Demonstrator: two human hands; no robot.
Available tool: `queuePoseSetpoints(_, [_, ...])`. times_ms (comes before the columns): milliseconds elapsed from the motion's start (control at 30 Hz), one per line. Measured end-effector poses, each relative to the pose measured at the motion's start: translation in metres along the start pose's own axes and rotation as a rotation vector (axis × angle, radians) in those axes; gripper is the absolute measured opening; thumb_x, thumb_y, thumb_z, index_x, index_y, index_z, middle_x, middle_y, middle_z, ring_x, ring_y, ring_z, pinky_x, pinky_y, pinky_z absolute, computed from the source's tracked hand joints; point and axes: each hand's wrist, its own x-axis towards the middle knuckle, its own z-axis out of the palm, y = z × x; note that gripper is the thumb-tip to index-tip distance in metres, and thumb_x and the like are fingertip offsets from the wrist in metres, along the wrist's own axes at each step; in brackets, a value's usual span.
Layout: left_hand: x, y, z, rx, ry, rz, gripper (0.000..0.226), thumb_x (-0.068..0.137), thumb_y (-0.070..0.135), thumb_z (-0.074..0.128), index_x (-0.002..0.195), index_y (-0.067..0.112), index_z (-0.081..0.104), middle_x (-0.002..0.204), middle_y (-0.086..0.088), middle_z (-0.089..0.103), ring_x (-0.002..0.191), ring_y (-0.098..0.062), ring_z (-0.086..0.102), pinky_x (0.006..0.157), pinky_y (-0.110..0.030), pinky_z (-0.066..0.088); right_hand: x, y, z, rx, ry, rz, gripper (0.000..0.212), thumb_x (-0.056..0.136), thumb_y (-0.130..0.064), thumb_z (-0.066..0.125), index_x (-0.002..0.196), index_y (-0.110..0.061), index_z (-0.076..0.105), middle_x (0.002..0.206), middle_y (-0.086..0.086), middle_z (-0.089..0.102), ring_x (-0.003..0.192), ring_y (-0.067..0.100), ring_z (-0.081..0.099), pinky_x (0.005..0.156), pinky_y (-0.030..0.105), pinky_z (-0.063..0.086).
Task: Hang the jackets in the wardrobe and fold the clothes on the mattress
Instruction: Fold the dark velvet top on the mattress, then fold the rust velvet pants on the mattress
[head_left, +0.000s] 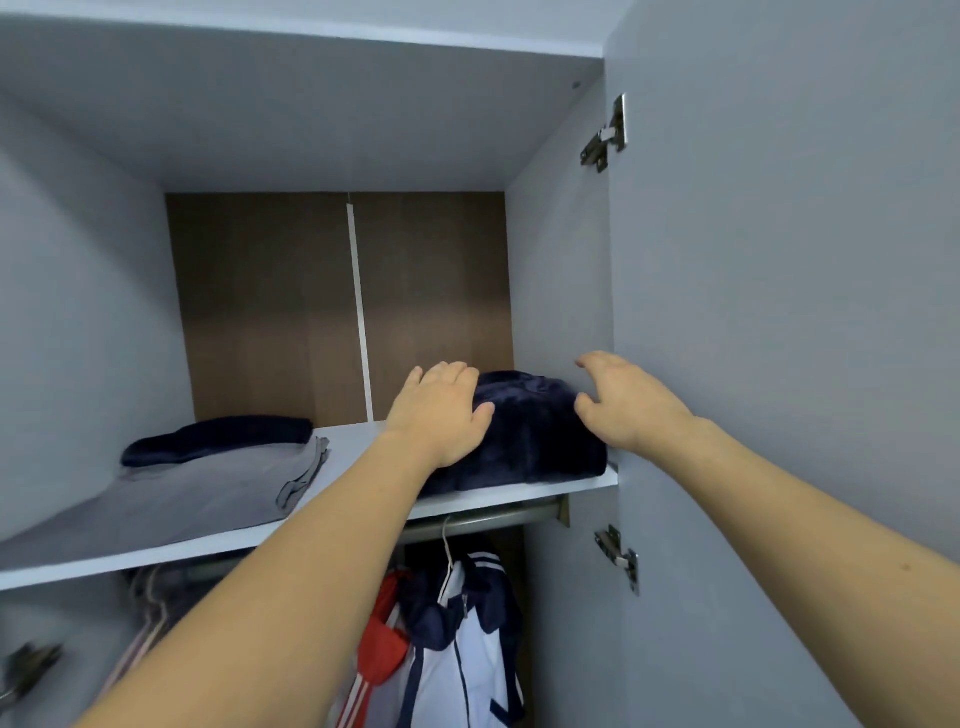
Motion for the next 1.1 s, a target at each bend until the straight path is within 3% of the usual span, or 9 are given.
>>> queuePoseSetpoints(200, [-0.040, 0.019, -0.016, 0.020, 0.100, 0.130, 0.051, 0.101, 0.042, 0.037, 0.145, 0.016, 0.039, 0.151, -0.003, 0.040, 0.139, -0.022, 0.034, 0.119, -0.045, 0.018, -0.074, -0.015, -0.026, -0.042, 0.043, 0.096, 0.058, 0.096, -0.022, 0.043, 0.152, -0.012, 0.028, 0.157, 0.005, 0.031, 0.143, 0.022, 0.031, 0.114, 0.035, 0.031])
queuePoseSetpoints(500, [-0.120, 0.068, -0.032, -0.104, 0.133, 0.306, 0.057, 0.101, 0.040, 0.039, 0.151, 0.014, 0.030, 0.157, -0.002, 0.033, 0.144, -0.021, 0.027, 0.122, -0.043, 0.016, -0.199, -0.053, -0.064, -0.123, 0.059, 0.186, 0.057, 0.098, -0.020, 0.041, 0.153, -0.014, 0.025, 0.160, 0.001, 0.025, 0.146, 0.017, 0.022, 0.116, 0.029, 0.022])
queuePoseSetpoints(800, [-0.162, 0.221, -0.119, -0.305, 0.334, 0.479, 0.062, 0.100, 0.035, 0.043, 0.153, 0.008, 0.025, 0.158, -0.007, 0.028, 0.147, -0.026, 0.023, 0.122, -0.045, 0.013, -0.338, -0.021, -0.181, -0.240, 0.240, 0.306, 0.058, 0.095, -0.017, 0.046, 0.150, -0.011, 0.030, 0.156, 0.002, 0.032, 0.143, 0.017, 0.028, 0.112, 0.026, 0.024])
queuePoseSetpoints(1100, [-0.219, 0.415, -0.163, -0.462, 0.336, 0.653, 0.062, 0.102, 0.035, 0.038, 0.155, 0.009, 0.021, 0.161, -0.007, 0.022, 0.149, -0.026, 0.018, 0.123, -0.044, 0.010, -0.501, 0.067, -0.283, -0.353, 0.241, 0.597, 0.060, 0.096, -0.021, 0.046, 0.152, -0.013, 0.026, 0.157, 0.003, 0.030, 0.143, 0.019, 0.029, 0.113, 0.032, 0.028])
